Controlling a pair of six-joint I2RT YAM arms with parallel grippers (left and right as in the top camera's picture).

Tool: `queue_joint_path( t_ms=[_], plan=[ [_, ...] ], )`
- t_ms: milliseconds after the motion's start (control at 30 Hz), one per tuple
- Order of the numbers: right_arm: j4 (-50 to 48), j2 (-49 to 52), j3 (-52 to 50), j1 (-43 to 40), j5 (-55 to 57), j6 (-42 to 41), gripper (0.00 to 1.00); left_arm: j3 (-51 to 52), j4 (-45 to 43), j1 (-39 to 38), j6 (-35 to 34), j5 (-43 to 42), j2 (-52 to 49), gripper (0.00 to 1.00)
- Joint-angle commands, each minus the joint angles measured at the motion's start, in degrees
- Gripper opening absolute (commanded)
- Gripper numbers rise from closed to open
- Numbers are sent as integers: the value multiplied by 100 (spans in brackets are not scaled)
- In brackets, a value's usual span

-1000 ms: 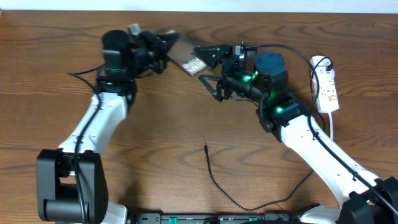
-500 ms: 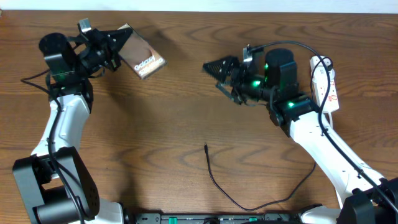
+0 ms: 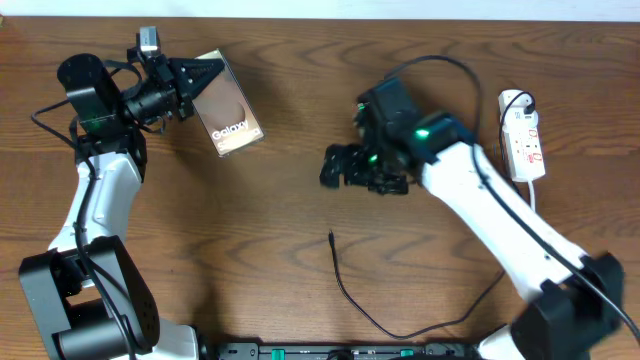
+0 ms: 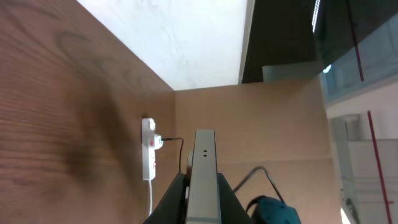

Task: Plug charger to phone and switch on socket
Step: 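Release the phone from the right gripper and lower it toward the cable, then lower the right gripper and close it on the black cable's connector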

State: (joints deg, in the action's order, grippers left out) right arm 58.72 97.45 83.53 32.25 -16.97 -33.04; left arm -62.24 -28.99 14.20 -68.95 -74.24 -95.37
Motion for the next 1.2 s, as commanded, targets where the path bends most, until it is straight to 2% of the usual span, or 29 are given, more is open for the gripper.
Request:
queue_joint_path(
  t_ms=[0, 367, 500, 600, 1167],
  plan=[
    [166, 422, 109, 232, 546, 780, 99, -127, -72, 26, 256, -258, 107, 7],
    [-85, 1233, 107, 938, 549, 170, 98, -127, -70, 28, 273, -337, 107, 7],
    [-74, 1482, 107, 1226, 693, -127, 91, -127, -70, 44, 273, -337, 107, 8],
    [-39, 1617, 107, 1373, 876, -501, 89, -127, -70, 98, 273, -339, 107, 7],
    [11, 1731, -61, 1838, 1440, -1281, 86, -127, -70, 289, 273, -619, 107, 7]
  ],
)
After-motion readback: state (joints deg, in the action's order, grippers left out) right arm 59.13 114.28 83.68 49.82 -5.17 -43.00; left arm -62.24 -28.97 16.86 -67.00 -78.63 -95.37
